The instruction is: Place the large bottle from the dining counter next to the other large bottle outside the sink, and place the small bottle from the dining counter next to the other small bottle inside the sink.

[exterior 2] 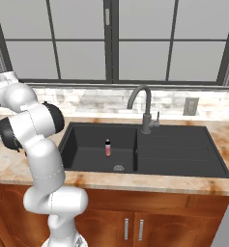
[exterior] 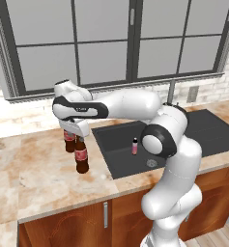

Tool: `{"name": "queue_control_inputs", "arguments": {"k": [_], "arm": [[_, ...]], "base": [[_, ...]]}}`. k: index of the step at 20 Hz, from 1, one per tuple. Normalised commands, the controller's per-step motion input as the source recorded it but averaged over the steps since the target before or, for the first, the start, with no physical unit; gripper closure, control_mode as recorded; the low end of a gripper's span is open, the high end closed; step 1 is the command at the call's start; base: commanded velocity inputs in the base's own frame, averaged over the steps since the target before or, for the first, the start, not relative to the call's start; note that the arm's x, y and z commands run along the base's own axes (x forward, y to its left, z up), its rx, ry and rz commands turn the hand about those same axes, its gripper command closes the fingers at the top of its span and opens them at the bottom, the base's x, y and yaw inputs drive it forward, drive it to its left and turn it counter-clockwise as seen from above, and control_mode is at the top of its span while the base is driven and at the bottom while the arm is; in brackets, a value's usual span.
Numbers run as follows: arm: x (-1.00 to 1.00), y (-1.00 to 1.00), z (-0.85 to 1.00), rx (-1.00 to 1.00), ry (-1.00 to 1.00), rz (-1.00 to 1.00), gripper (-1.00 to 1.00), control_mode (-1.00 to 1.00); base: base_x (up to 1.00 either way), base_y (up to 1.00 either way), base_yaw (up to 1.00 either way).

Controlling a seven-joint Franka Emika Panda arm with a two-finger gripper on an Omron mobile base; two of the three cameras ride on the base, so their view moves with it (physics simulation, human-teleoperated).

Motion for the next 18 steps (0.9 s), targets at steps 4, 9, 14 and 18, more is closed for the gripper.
{"name": "queue_control_inputs", "arguments": {"k": [4, 9, 14, 18], "arm": [[0.03, -0.18, 0.35, 0.0, -0.01, 0.0, -1.0, -1.0], [0.0, -0.14, 0.49, 0.0, -0.01, 0.0, -1.0, -1.0], [0.0, -0.2, 0.28, 0.0, -0.02, 0.05, -1.0, -1.0], [-0.09, -0.2, 0.0, 0.0, -0.02, 0.19, -1.0, -1.0]], "base": [[0.0, 0.0, 0.0], [0.0, 0.0, 0.0], [0.0, 0.0, 0.0], [0.0, 0.0, 0.0]]}}
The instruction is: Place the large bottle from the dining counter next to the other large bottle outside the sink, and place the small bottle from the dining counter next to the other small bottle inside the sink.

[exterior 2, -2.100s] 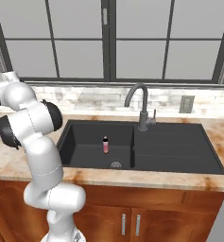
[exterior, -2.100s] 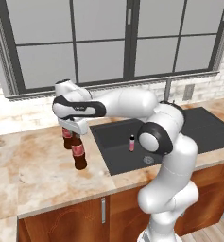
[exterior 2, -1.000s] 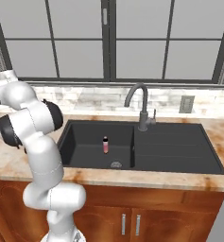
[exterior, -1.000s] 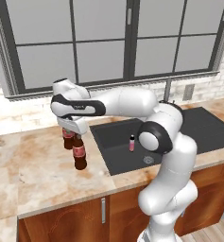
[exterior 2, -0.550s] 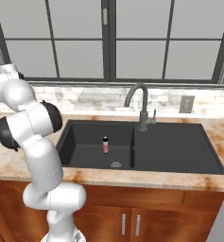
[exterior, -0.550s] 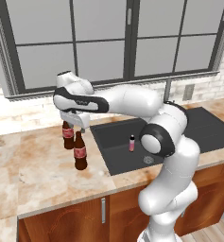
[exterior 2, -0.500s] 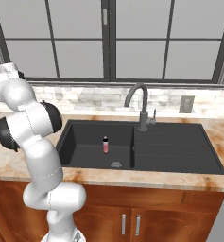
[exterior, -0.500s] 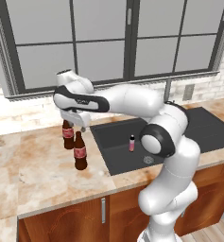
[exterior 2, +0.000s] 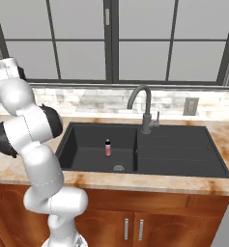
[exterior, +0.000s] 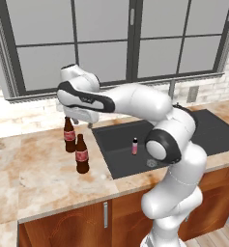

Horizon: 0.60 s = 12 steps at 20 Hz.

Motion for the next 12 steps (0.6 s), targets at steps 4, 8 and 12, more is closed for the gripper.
{"name": "queue_control_inputs", "arguments": {"k": [4, 8, 12], "arm": [[-0.15, -0.28, 0.0, 0.0, -0.03, 0.37, -1.0, -1.0], [-0.11, -0.25, 0.12, 0.0, -0.06, 0.37, -1.0, -1.0], [-0.39, -0.3, 0.22, 0.0, -0.08, 0.24, -1.0, -1.0]], "base": [[0.0, 0.0, 0.0], [0.0, 0.0, 0.0], [0.0, 0.0, 0.0]]}}
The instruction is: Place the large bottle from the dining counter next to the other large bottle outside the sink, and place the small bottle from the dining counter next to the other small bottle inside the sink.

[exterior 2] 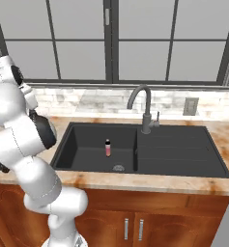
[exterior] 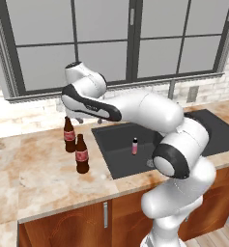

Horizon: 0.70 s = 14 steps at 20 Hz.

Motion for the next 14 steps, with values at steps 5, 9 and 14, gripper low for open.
{"name": "queue_control_inputs", "arguments": {"k": [5, 9, 14], "arm": [[-0.73, -0.25, 0.11, 0.02, -0.03, 0.03, -1.0, -1.0], [-0.31, -0.52, 0.02, 0.0, 0.0, 0.03, -1.0, -1.0], [0.04, -0.83, 0.0, 0.0, 0.03, 0.13, -1.0, -1.0]], "base": [[0.0, 0.0, 0.0], [0.0, 0.0, 0.0], [0.0, 0.0, 0.0]]}}
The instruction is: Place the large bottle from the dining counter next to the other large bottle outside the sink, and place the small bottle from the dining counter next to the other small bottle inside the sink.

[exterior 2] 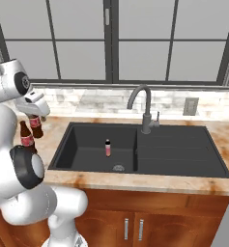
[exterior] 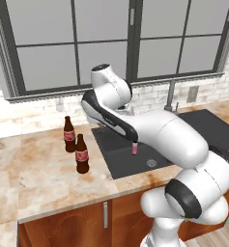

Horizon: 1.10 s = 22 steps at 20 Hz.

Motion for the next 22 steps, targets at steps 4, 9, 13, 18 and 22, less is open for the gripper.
{"name": "queue_control_inputs", "arguments": {"k": [4, 9, 13, 18, 22], "arm": [[0.07, -0.8, 0.01, 0.0, 0.03, 0.19, -1.0, -1.0], [0.05, -0.73, 0.05, 0.04, 0.15, 0.25, -1.0, -1.0], [0.0, -0.46, 0.21, 0.09, 0.08, 0.32, -1.0, -1.0], [-0.08, -0.14, 0.11, 0.1, 0.14, 0.21, -1.0, -1.0], [-0.39, -0.03, 0.0, 0.1, 0.01, 0.24, -1.0, -1.0]], "base": [[0.0, 0.0, 0.0], [0.0, 0.0, 0.0], [0.0, 0.0, 0.0], [0.0, 0.0, 0.0], [0.0, 0.0, 0.0]]}}
